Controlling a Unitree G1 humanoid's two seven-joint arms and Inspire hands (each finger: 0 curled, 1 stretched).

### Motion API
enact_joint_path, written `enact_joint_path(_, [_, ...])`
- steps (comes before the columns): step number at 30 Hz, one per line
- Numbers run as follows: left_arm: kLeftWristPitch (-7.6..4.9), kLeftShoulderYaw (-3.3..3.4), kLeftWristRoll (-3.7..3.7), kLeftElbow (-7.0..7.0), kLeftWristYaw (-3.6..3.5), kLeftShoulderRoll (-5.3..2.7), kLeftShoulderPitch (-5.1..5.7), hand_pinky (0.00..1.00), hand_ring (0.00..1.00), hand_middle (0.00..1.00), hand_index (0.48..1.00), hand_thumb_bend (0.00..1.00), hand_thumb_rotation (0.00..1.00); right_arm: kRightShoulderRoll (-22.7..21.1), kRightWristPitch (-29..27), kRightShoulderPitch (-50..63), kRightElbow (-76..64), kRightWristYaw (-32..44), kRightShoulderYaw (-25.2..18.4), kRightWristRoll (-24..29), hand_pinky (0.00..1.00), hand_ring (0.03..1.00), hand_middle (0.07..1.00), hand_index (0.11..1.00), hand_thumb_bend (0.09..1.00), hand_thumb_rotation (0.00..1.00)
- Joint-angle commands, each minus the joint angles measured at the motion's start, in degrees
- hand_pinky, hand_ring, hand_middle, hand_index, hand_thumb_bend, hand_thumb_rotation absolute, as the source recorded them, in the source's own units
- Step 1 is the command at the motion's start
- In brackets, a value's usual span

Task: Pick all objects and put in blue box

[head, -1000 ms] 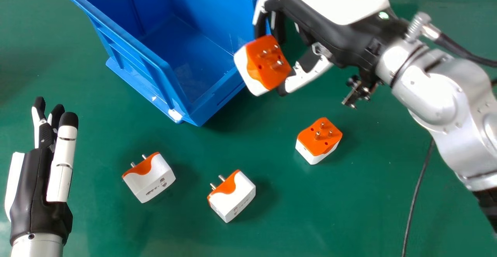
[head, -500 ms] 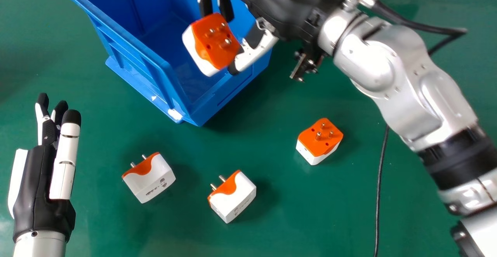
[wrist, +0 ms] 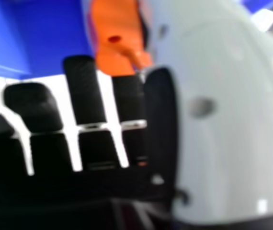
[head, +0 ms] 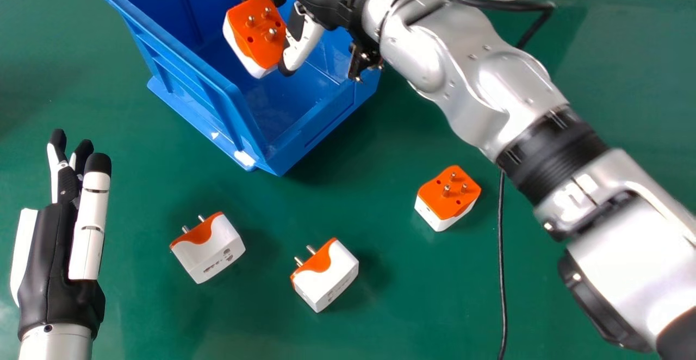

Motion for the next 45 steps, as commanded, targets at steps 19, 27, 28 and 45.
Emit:
enact_joint_path(19, [-1.51,-0.32,0.60,-2.14,1.28,-0.54,1.60,1.00,1.00,1.00,1.000,0.46,0.94,10.8,3.5,-14.7,26.4,-12.4,8.2,-2.8,0.11,0.239,0.477,0.480,0.526,0.00])
enact_joint_path(27, [-1.95,-0.96,0.59,-3.06,1.37,-0.74,2.41,1.00,1.00,1.00,1.000,0.47,0.93,11.0,3.5,-13.1,27.4,-12.2,9.7,-2.3,0.09,0.165,0.473,0.478,0.530,0.00])
enact_joint_path(28, [-1.85,-1.02,0.50,-3.16,1.38,-0.74,2.44,1.00,1.00,1.00,1.000,0.47,0.93,11.0,3.4,-12.9,27.5,-12.1,9.8,-2.2,0.09,0.159,0.472,0.478,0.531,0.00])
enact_joint_path(45, [-0.96,-1.17,0.47,-4.26,1.53,-0.71,2.64,1.00,1.00,1.00,1.000,0.47,0.92,10.6,5.3,-11.0,27.3,-12.4,9.7,-0.7,0.30,0.381,0.456,0.538,0.570,0.12])
